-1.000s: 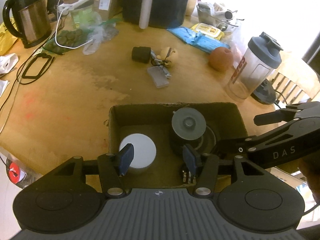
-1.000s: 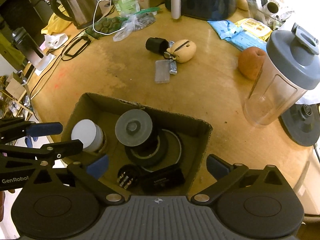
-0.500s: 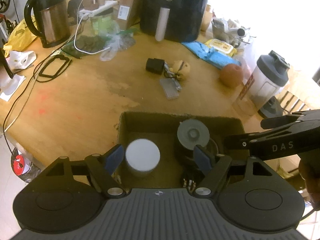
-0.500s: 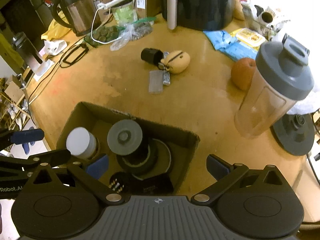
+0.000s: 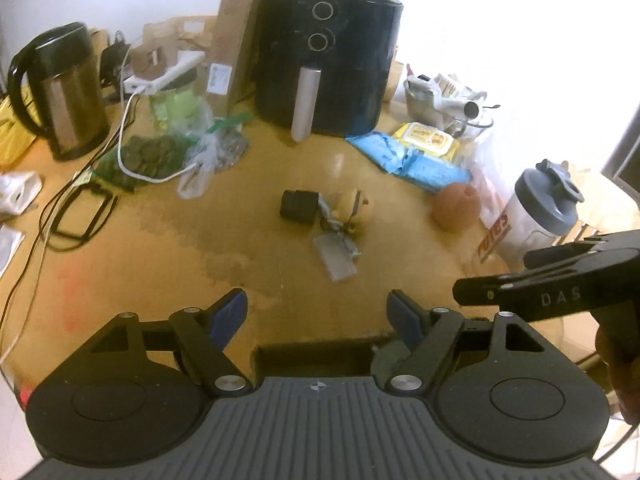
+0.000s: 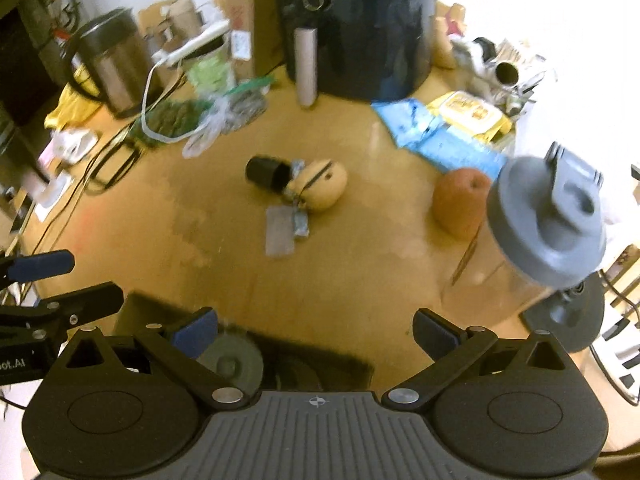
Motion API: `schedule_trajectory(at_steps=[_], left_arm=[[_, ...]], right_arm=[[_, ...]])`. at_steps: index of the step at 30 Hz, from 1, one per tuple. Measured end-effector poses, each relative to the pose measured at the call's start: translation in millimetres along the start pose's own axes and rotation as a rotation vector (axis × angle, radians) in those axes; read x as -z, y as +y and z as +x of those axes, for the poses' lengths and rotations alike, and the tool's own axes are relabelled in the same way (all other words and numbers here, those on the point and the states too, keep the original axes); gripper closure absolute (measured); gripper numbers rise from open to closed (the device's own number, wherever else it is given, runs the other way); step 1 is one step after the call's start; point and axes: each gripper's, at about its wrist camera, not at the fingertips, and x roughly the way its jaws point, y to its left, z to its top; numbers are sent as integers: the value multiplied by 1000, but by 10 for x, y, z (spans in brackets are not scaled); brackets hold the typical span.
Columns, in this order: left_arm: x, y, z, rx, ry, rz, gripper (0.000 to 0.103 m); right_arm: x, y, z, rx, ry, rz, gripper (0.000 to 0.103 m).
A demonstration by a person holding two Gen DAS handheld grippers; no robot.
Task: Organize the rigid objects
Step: 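Reach the right tool to the yellow piggy-bank toy and grasp it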
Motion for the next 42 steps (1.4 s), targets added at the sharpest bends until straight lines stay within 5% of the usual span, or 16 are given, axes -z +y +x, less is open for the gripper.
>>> schedule_trajectory(at_steps=[13,42], left_arm=[[-2,290,276,50,63,29,27],[145,614,210,-13,59,-108,26]], right_arm=[[-236,38,259,45,-13,92,0],[-803,-79,1132,27,67,250,17]])
